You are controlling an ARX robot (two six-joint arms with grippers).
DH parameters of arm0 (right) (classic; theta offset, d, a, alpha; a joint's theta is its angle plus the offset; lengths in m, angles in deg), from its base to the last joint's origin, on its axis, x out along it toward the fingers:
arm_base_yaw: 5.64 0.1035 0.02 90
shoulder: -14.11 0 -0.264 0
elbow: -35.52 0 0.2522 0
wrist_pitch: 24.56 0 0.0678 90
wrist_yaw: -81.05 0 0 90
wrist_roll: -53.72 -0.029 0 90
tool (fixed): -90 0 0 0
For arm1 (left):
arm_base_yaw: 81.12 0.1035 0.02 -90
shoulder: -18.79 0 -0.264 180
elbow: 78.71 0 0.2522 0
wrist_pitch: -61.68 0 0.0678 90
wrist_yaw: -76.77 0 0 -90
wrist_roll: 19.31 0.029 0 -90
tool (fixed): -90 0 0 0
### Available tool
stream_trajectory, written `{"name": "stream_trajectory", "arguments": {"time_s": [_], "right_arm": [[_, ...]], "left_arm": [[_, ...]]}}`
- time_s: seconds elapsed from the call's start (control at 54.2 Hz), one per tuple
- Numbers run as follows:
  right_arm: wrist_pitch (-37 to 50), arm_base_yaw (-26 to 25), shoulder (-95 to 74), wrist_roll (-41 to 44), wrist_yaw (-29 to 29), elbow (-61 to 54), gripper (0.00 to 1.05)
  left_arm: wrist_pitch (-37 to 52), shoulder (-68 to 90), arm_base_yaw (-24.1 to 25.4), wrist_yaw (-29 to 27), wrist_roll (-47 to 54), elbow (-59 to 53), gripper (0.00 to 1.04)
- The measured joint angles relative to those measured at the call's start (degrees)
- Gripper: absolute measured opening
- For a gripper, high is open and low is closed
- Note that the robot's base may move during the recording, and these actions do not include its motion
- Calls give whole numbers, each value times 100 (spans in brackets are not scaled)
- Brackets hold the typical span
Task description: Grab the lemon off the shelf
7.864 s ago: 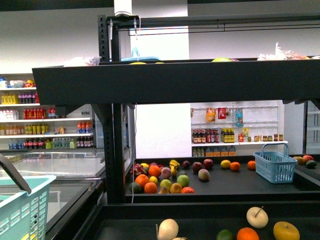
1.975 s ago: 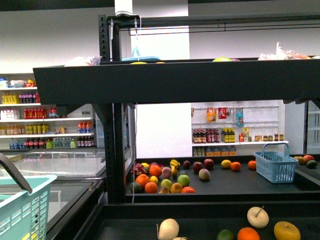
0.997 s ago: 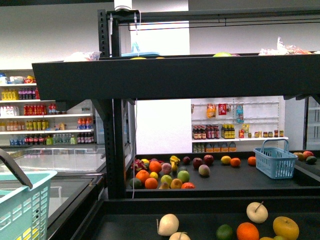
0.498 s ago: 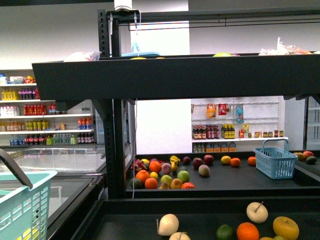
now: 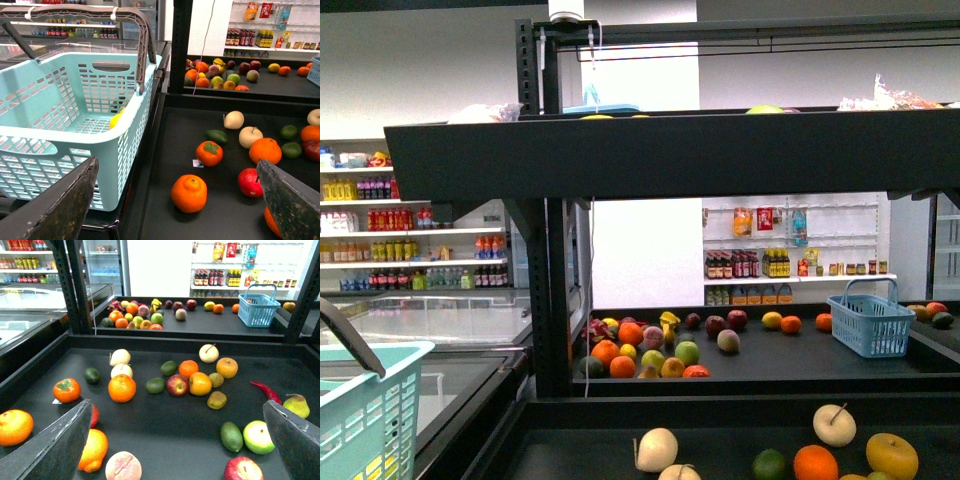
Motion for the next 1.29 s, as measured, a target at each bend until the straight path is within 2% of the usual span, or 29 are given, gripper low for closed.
{"name": "stream_trajectory", "arguments": {"time_s": [1.292], "right_arm": [[0, 0, 0, 0, 0, 0, 102]], "left_arm": [[0, 0, 0, 0, 0, 0, 97]]}}
